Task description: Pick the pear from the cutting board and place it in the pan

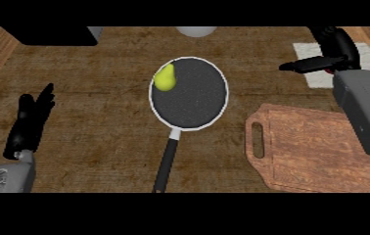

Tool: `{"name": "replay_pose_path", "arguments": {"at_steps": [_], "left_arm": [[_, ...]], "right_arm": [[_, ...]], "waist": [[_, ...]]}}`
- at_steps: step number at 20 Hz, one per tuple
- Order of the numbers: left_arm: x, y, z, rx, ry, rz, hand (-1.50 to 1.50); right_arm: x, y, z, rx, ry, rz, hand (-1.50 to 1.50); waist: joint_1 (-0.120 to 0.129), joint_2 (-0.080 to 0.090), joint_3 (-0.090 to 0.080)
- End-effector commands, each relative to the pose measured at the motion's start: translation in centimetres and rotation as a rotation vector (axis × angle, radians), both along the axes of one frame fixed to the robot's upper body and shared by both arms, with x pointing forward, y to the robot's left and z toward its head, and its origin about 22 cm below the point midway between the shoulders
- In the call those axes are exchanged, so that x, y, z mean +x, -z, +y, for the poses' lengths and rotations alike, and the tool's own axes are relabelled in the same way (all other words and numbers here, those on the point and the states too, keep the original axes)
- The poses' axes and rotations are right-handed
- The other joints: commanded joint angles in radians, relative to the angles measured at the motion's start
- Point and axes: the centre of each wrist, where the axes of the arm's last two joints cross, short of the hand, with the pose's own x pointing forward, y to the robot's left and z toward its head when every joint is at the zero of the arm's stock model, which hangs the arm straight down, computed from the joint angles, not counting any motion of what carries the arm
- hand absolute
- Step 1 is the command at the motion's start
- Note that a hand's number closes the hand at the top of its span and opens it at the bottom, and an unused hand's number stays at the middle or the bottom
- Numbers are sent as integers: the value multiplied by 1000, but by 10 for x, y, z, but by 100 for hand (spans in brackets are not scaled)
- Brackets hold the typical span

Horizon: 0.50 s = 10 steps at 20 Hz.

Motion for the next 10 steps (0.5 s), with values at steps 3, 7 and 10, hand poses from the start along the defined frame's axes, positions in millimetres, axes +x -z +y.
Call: {"name": "replay_pose_path", "arguments": {"at_steps": [3,7,10], "left_arm": [[-13,1,-3,-2,-4,-3,0],[14,-1,-3,-18,3,3,0],[14,3,4,-3,-11,-5,0]], "right_arm": [[-23,7,-51,-30,-19,16,-150],[-42,3,-90,-33,-36,4,-150],[-42,-34,-113,-42,-36,-10,-150]], "waist": [[10,1,0],[4,5,0],[2,3,0]]}}
